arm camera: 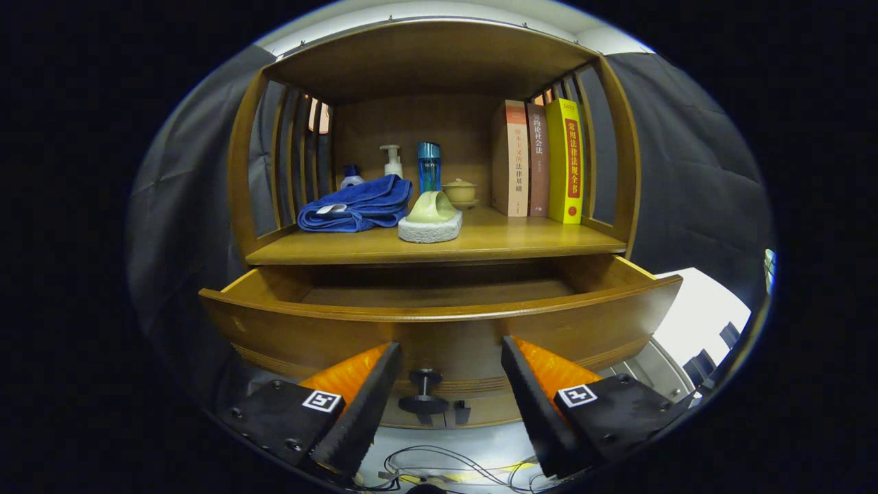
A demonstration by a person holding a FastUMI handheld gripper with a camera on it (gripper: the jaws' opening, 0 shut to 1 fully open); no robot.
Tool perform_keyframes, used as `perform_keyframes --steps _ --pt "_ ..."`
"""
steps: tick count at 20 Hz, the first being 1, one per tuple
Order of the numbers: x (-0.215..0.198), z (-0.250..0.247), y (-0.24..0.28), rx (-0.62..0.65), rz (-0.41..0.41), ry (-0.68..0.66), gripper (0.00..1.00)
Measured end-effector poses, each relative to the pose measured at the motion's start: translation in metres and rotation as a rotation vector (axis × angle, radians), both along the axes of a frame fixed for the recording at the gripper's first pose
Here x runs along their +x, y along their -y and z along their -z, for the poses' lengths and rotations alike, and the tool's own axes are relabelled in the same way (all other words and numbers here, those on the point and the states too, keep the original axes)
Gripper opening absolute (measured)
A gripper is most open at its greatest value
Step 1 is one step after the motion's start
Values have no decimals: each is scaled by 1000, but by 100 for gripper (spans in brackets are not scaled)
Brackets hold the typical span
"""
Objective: Pull open the drawer, take out the items inside it, and place them on the countertop above the cabinet.
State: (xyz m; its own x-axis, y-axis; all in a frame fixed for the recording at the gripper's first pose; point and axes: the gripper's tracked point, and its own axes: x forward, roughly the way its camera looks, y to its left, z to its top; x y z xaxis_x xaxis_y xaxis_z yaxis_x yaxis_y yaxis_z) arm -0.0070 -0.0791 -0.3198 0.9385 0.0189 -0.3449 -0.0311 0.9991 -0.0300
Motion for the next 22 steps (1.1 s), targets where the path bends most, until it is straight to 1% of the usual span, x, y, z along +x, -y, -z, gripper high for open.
perform_keyframes --steps 8,14,19,22 --pt "53 9 -3 -40 -3 7 99" --pt "78 21 -18 -48 -7 -15 99" --pt "79 24 -17 -49 -11 -28 98" --pt "72 5 -14 -26 -8 -12 97"
